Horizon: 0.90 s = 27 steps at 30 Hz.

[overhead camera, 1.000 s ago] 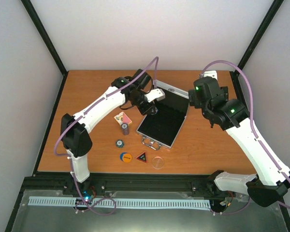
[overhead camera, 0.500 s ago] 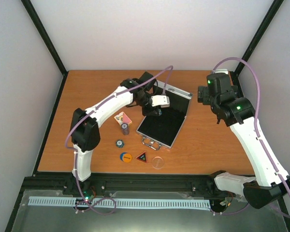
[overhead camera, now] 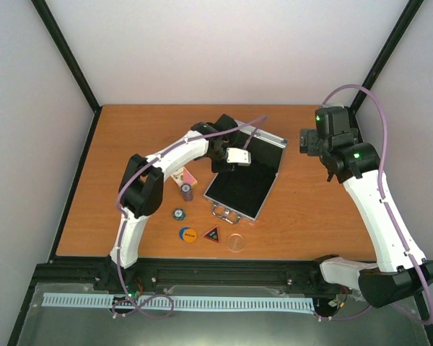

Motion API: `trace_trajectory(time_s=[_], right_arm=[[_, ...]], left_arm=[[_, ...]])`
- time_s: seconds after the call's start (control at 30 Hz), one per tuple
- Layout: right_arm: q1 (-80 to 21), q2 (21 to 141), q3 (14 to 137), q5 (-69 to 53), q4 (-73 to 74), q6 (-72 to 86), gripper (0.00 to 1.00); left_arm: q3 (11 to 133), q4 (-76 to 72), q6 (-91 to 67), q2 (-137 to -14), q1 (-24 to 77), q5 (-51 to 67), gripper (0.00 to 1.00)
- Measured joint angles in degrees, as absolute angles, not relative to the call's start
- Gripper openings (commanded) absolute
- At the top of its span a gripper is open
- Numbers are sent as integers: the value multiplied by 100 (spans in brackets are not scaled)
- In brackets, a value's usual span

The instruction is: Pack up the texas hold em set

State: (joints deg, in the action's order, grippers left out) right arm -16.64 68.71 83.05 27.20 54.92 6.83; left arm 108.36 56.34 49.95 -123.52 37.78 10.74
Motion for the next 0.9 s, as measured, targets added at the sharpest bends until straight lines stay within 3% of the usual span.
trace_trajectory(time_s=[0.5,0.9], right_arm=[[-1573,7188,8243,2563,5459,683,98],[-1573,7258,8243,2475,5459,733,96]], left_arm=[[11314,4880,5190,-13072,3583,416,1],[10543,4670,5201,-12184,3645,344,1]])
